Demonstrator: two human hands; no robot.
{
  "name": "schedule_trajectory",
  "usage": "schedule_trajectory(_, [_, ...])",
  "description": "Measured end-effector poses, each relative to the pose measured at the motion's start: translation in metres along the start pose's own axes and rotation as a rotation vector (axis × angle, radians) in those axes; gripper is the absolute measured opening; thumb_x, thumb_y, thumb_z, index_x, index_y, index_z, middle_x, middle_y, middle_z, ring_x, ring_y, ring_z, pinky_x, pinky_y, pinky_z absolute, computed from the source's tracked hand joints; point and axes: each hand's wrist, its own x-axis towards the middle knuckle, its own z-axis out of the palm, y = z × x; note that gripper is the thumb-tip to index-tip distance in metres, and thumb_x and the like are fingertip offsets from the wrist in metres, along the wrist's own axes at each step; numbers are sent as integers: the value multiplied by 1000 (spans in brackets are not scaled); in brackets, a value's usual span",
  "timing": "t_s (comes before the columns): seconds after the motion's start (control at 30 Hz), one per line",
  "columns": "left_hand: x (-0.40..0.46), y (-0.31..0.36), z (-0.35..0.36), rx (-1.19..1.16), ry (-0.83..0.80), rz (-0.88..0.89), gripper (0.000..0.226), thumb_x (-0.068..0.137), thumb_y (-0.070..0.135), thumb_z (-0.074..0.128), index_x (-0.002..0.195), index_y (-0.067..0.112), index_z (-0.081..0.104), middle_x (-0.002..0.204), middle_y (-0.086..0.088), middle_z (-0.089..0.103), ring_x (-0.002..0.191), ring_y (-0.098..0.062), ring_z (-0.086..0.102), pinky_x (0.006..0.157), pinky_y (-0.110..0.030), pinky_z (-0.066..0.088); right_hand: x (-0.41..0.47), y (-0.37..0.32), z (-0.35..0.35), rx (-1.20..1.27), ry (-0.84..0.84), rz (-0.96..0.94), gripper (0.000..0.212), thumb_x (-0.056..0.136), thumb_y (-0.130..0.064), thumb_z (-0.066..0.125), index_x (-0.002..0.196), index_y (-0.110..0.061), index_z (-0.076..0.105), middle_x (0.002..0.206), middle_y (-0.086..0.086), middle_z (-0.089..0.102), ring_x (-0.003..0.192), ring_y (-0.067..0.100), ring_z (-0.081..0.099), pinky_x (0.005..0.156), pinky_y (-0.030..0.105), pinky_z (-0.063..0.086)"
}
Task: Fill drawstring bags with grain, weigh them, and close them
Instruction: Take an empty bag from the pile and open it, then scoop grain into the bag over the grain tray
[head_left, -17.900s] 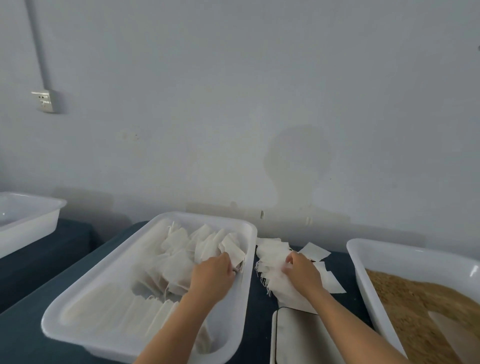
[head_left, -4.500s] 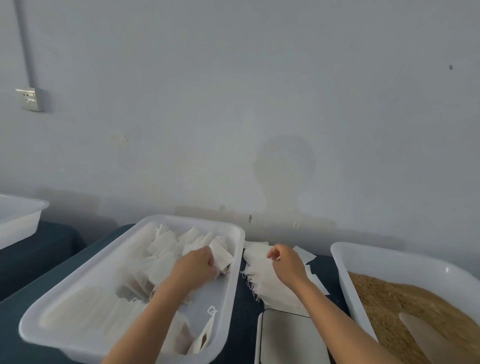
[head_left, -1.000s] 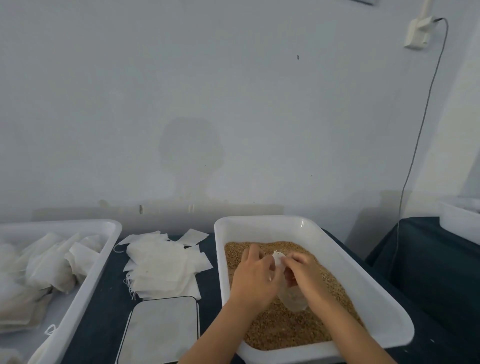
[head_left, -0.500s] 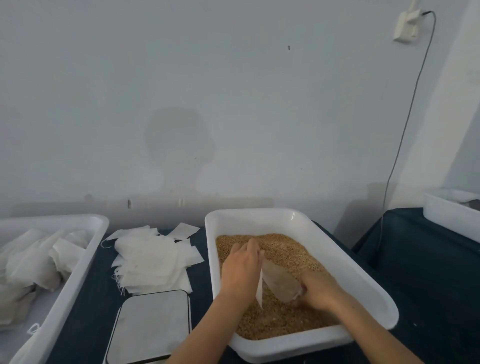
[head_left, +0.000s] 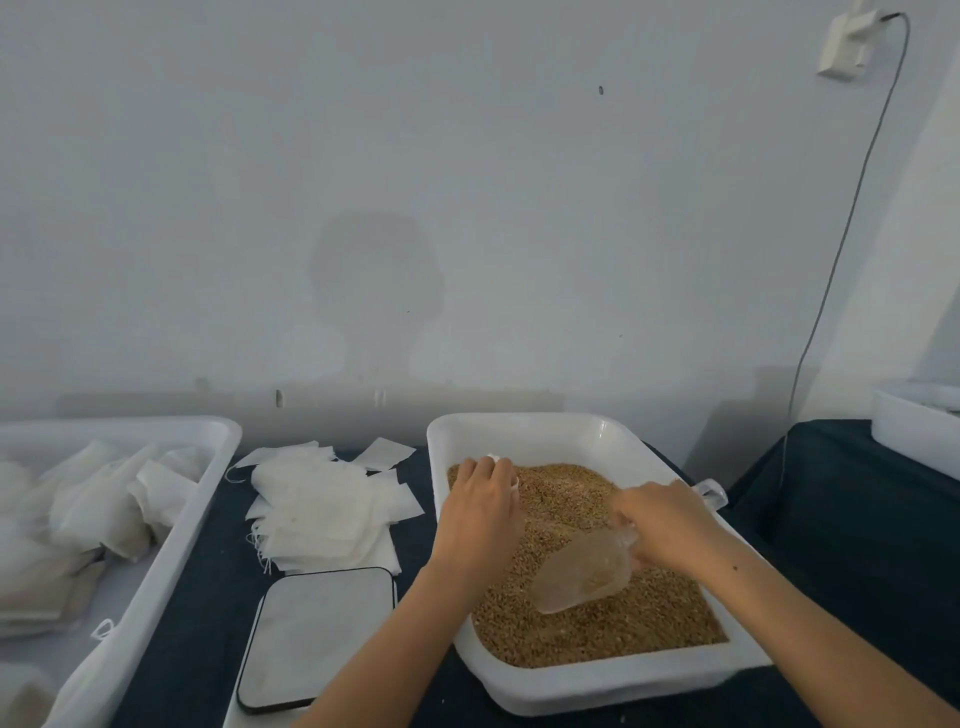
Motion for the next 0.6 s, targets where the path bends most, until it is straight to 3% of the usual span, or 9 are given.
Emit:
schedule_trajectory(0.1, [6,-7,-2,63,12,38,16,99,14,38,108,14,51,110,1,50,102,-16,38,83,-26,38,-1,-12,16,84,38,-47,17,81,-9,62,79,-24,54,81,-8,57,74,7,50,82,20,40])
schedule_trajectory(0.17, [9,-11,-1,118,10,82,18,98,13,41,110,15,54,115,1,48,108,-17,37,88,-25,38,-1,-19,26,135,61,-73,20,84,-8,60,79,-25,51,84,-9,56,78,6,51,65,9,33])
schedule_trajectory(0.23, [10,-17,1,178,-6,120,20,97,14,42,111,17,56,118,1,47,111,-18,37,94,-27,34,1,-23,34,201,49,-78,23,83,-9,61,75,-27,49,83,-11,56,80,5,53,58,10,29])
schedule_trajectory(0.37, [9,-24,6,243,-32,117,19,98,16,41,110,22,55,114,6,48,107,-18,39,85,-26,29,0,-19,37,341,-55,-39,33,80,-22,71,65,-35,44,84,-18,54,90,4,56,77,22,47])
schedule_trajectory(0.5, [10,-23,6,226,-59,129,16,100,19,38,104,24,53,103,6,54,96,-17,47,64,-26,30,-10,0,26,430,-110,-20,31,75,-24,76,67,-32,46,83,-15,54,84,-5,50,73,13,40])
schedule_trajectory(0.6, [14,-22,9,175,-143,182,13,99,18,40,101,22,52,101,5,54,94,-16,51,62,-26,31,-18,18,8,494,-143,19,24,74,-22,76,73,-26,53,87,-14,61,90,-2,56,80,15,43])
